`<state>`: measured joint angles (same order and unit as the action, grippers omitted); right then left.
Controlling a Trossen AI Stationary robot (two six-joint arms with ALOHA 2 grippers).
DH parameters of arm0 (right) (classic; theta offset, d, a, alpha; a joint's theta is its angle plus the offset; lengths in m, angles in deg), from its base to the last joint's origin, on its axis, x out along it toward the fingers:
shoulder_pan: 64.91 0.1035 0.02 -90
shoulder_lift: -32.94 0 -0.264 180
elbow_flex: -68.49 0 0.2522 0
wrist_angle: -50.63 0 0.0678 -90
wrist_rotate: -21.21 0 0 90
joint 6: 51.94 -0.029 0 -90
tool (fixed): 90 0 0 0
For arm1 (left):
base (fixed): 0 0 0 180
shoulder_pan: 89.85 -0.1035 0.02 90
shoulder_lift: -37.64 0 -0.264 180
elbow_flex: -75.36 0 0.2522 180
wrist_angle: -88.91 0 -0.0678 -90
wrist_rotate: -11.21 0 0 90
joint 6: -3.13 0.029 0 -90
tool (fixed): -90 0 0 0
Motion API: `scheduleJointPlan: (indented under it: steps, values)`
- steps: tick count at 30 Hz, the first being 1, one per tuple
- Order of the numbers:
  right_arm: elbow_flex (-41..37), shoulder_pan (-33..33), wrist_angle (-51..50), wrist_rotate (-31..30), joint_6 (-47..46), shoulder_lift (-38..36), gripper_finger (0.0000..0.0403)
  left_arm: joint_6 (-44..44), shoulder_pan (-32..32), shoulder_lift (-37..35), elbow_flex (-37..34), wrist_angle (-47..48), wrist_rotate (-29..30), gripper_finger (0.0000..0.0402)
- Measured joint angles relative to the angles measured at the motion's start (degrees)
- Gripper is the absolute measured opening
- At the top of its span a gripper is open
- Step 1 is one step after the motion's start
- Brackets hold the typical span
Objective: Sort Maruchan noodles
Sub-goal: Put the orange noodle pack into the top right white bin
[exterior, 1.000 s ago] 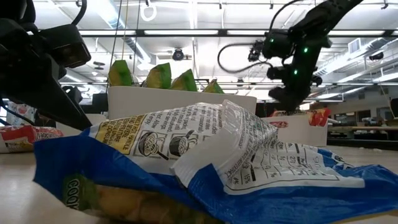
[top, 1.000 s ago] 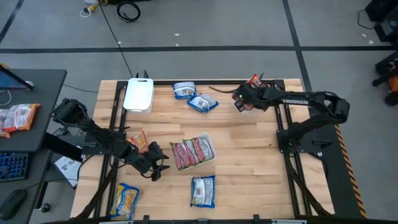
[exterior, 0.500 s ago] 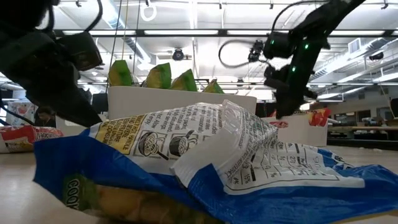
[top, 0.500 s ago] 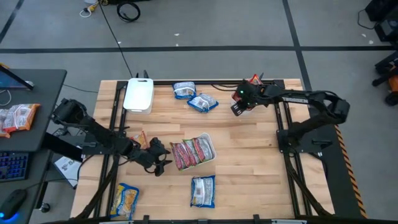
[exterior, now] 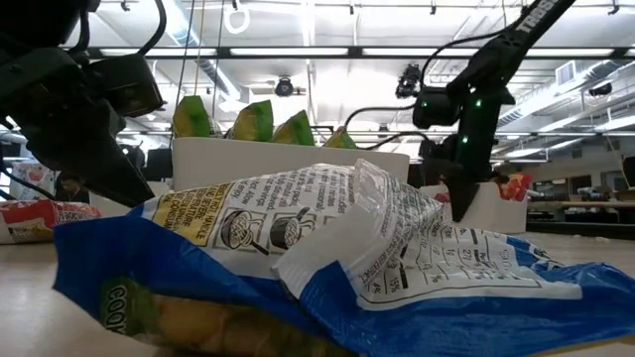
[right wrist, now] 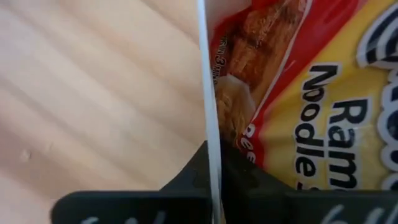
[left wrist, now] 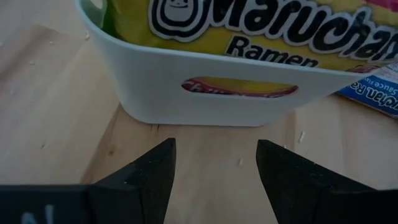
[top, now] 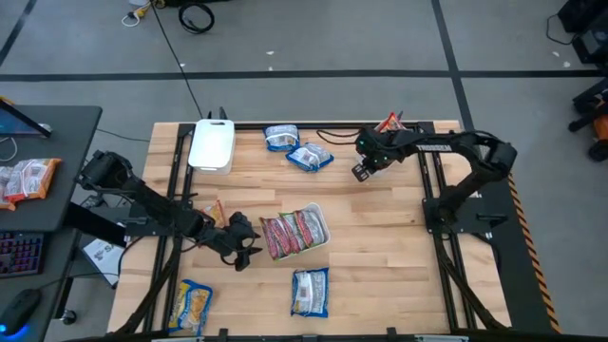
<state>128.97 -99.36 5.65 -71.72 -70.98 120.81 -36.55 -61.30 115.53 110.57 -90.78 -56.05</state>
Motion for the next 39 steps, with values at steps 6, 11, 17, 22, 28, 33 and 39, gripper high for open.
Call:
scheduleJointPlan:
  steps: [6, 11, 17, 22, 28, 33, 39]
  values:
    - [0.0, 1.4, -5.5, 1.5, 1.0, -5.9, 0.01, 0.6, -0.4, 0.0, 0.0, 0.1, 0.0, 0.0227]
    - [0.0, 1.4, -8.1, -1.5, 1.4, -10.3, 0.0178, 0.6, -1.1, 0.0, 0.0, 0.1, 0.0, 0.0227]
    - [0.1, 1.0, -1.2, -7.6, 0.6, -14.8, 0.0208, 0.1, -1.1, 0.0, 0.0, 0.1, -0.1, 0.0227]
    - [0.1, -1.1, 3.9, -8.0, -3.4, -14.3, 0.0154, 0.1, -1.1, 0.0, 0.0, 0.1, -0.1, 0.0227]
    - [0.1, -3.3, 3.8, -4.2, -6.1, -8.9, 0.0034, 0.1, -1.1, 0.0, 0.0, 0.1, -0.1, 0.0227]
    - [0.2, -3.2, 5.2, 0.9, -5.2, -3.8, 0.0018, 0.2, -1.0, 0.0, 0.0, 0.1, -0.1, 0.0227]
    - [0.7, -3.1, 2.2, -5.9, 1.3, 1.5, 0.0007, 0.2, -1.1, 0.0, 0.0, 0.1, -0.1, 0.0227]
